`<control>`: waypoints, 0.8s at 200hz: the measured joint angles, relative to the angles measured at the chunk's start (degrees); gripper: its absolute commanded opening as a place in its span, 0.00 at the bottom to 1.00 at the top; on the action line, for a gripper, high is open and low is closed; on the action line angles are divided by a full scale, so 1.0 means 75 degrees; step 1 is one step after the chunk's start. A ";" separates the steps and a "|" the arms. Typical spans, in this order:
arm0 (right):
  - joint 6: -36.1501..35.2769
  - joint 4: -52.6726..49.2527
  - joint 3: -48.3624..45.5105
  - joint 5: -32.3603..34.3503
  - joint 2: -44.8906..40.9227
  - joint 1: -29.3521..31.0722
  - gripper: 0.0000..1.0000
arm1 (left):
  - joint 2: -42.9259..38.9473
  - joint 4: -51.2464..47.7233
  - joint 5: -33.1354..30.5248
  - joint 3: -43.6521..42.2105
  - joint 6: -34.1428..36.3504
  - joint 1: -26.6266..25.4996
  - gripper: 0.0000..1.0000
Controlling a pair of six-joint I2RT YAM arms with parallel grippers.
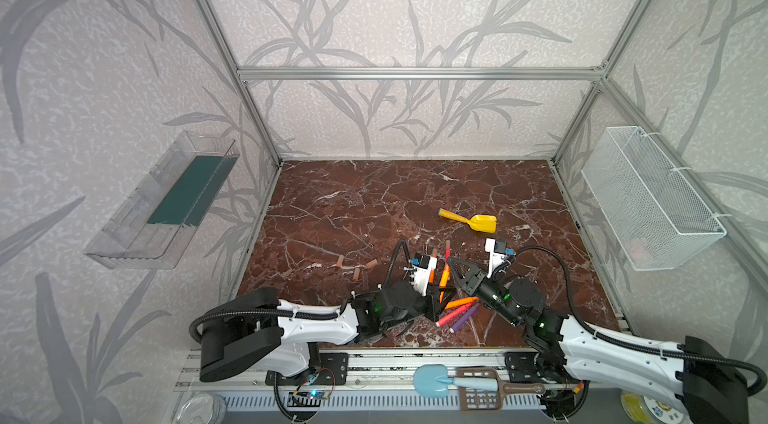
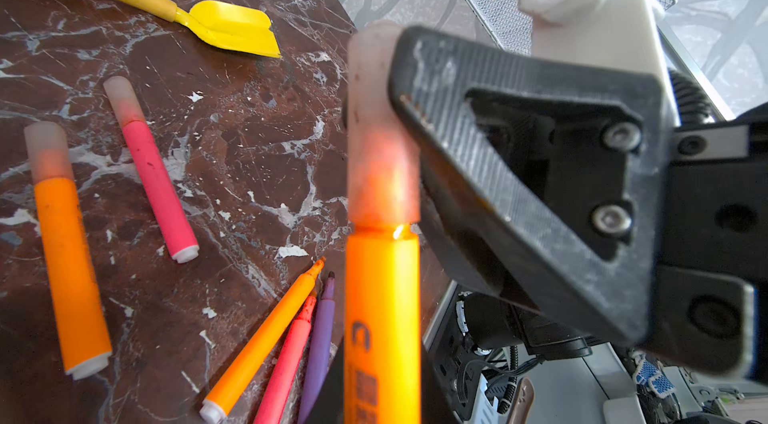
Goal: Insert the pens into the pen caps
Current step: 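Push the cap down onto the highlighter with the right gripper while the left holds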
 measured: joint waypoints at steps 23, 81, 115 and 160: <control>-0.0044 0.0099 0.0000 0.0099 0.0105 0.0029 0.10 | 0.0003 0.0015 0.0093 0.0000 -0.0029 0.0050 0.00; -0.0073 0.0061 0.0052 0.0114 0.0262 0.0090 0.28 | -0.0020 0.0128 0.0087 -0.0143 -0.0026 0.0087 0.00; -0.0303 -0.0565 0.0055 0.0055 -0.0169 0.0219 0.49 | -0.0291 0.0149 -0.0047 -0.0157 0.0006 0.0152 0.00; -0.0583 -0.1017 0.0052 0.0227 -0.1020 0.0221 0.61 | -0.0408 0.0230 -0.0061 -0.0227 0.0140 0.0172 0.00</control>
